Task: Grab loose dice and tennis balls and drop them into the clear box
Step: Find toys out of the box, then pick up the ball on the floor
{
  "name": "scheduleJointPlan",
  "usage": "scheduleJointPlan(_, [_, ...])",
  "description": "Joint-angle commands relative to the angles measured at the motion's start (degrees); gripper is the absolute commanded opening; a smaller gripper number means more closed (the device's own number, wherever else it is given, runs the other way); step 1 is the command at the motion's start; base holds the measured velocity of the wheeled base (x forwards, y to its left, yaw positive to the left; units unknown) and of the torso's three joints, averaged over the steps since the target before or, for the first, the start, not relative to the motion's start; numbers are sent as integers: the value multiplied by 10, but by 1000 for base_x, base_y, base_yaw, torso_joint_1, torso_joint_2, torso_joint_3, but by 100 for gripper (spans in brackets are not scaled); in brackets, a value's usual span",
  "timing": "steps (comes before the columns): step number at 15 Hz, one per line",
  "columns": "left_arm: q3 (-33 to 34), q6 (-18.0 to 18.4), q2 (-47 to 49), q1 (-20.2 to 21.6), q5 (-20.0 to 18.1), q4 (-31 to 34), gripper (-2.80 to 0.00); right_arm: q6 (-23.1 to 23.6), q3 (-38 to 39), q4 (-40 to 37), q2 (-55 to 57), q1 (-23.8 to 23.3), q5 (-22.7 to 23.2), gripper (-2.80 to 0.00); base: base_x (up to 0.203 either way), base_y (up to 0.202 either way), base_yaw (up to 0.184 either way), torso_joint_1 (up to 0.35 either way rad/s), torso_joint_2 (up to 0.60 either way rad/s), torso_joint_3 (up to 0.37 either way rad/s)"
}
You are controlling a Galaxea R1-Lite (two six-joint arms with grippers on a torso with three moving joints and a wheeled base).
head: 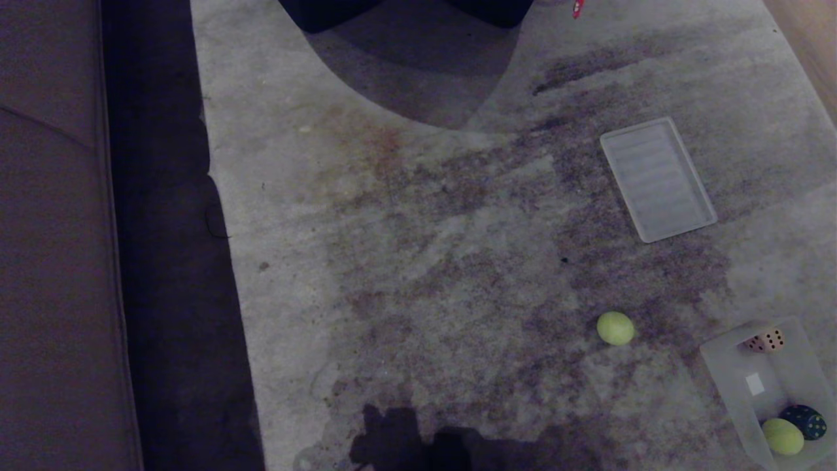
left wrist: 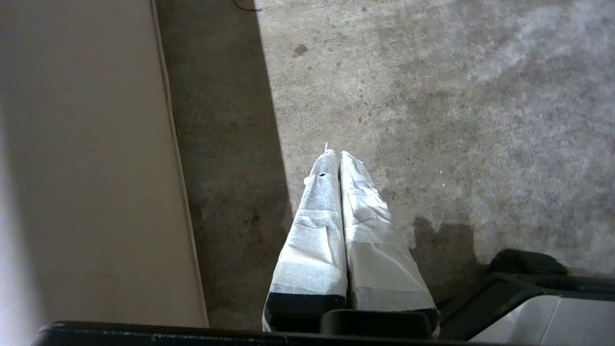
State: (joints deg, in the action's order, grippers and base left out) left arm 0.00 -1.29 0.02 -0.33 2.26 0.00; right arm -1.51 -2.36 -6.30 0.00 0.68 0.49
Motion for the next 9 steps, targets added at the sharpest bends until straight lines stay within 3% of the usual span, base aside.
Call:
scheduleJointPlan(1, [1,0,1,0,0,0,-280,-1,0,0,0,0,0,-280,0,0,0,0,0,0])
scheduleJointPlan(5, [1,-4,1,0,2,0,-280,-2,-31,-9,11,-1,-15,-280,0,0,0,0,0,0])
scheduleJointPlan(9, [1,-4,1,0,2,0,-280,-9,-114,-25,193,-3,-26,-280,0,0,0,0,0,0])
